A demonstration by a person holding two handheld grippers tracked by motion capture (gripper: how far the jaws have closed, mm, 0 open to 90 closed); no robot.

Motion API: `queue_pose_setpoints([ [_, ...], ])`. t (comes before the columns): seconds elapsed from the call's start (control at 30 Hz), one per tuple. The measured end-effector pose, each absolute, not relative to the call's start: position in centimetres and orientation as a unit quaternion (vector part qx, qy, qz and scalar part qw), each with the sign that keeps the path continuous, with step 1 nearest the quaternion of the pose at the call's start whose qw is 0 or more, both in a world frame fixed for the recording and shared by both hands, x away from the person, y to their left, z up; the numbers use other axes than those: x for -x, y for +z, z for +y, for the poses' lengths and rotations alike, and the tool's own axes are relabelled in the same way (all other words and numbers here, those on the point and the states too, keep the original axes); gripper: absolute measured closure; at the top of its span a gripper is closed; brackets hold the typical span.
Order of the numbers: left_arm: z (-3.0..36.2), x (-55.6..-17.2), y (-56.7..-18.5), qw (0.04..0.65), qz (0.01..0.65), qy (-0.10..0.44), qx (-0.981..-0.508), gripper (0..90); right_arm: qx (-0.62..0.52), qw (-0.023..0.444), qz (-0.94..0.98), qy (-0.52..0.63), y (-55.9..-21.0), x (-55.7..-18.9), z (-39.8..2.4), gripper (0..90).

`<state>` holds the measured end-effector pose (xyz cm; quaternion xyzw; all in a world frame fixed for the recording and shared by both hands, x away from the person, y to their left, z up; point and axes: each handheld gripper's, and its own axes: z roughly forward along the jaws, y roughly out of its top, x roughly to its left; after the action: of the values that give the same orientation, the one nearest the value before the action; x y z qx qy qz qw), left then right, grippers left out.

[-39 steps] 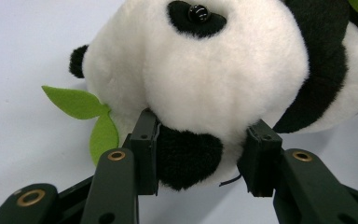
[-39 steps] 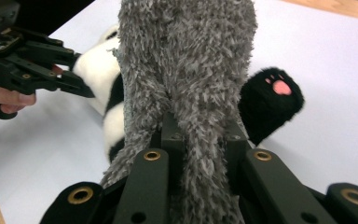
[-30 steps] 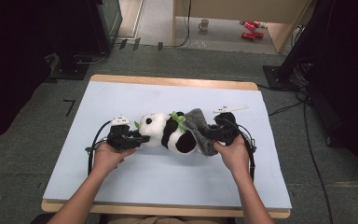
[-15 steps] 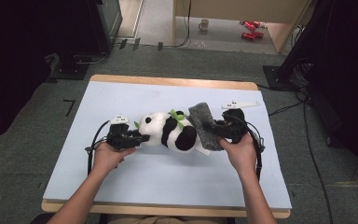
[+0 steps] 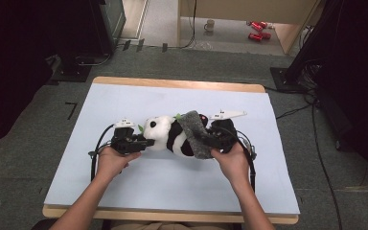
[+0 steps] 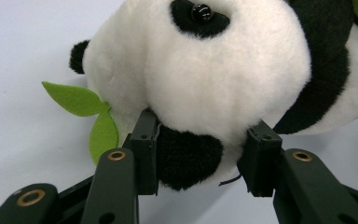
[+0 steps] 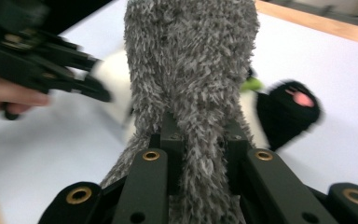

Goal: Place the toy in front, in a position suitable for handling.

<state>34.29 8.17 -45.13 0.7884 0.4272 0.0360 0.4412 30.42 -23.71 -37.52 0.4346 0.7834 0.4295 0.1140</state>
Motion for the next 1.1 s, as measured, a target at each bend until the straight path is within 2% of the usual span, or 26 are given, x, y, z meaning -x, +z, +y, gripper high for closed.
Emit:
queue_pose_setpoints([
  [0.27, 8.2, -34.4, -45.2, 0.441, 0.43, 0.03, -0.787, 56.3, -0.469, 0.112, 0.763, 0.43, -39.0, -28.7, -26.2, 77.5],
  [0.57, 8.4, -34.5, -45.3, 0.451, 0.425, 0.03, -0.784, 56.2, -0.483, 0.127, 0.752, 0.429, -40.2, -29.5, -26.5, 78.0],
  [0.73, 8.5, -34.5, -45.3, 0.454, 0.426, 0.03, -0.782, 56.1, -0.501, 0.102, 0.756, 0.409, -41.6, -30.3, -26.3, 78.0],
  [1.1, 8.6, -34.6, -45.1, 0.458, 0.43, 0.028, -0.777, 57.4, -0.492, 0.119, 0.738, 0.447, -38.1, -29.8, -27.4, 77.9],
])
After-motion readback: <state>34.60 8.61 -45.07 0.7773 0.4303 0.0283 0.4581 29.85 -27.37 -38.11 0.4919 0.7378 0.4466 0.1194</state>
